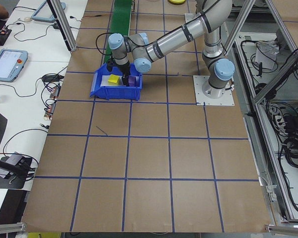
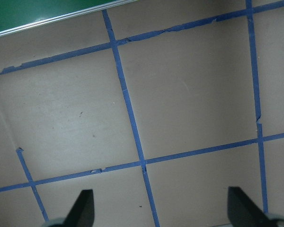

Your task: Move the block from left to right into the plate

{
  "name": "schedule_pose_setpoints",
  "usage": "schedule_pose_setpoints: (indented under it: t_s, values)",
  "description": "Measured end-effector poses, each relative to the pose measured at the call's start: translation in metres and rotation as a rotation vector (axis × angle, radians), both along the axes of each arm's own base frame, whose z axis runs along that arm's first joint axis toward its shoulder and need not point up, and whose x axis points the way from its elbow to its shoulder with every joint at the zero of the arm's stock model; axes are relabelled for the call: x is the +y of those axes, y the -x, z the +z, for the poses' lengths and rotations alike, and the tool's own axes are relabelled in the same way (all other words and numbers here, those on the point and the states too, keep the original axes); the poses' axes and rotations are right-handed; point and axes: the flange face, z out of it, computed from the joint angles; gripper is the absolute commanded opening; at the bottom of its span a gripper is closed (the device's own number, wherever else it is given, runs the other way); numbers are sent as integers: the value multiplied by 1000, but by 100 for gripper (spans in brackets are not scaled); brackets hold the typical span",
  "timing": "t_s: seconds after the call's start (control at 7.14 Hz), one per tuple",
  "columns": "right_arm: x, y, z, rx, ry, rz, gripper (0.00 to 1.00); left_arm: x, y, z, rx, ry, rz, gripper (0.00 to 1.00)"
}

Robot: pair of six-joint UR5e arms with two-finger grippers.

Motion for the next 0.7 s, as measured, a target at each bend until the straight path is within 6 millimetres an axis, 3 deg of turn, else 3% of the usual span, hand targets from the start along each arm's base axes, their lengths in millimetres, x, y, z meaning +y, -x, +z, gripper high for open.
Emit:
schedule_pose_setpoints:
  t_s: [0.7]
  values:
    - [0, 0, 0, -1, 0, 0, 100, 0, 0, -3, 0, -1, 4, 100]
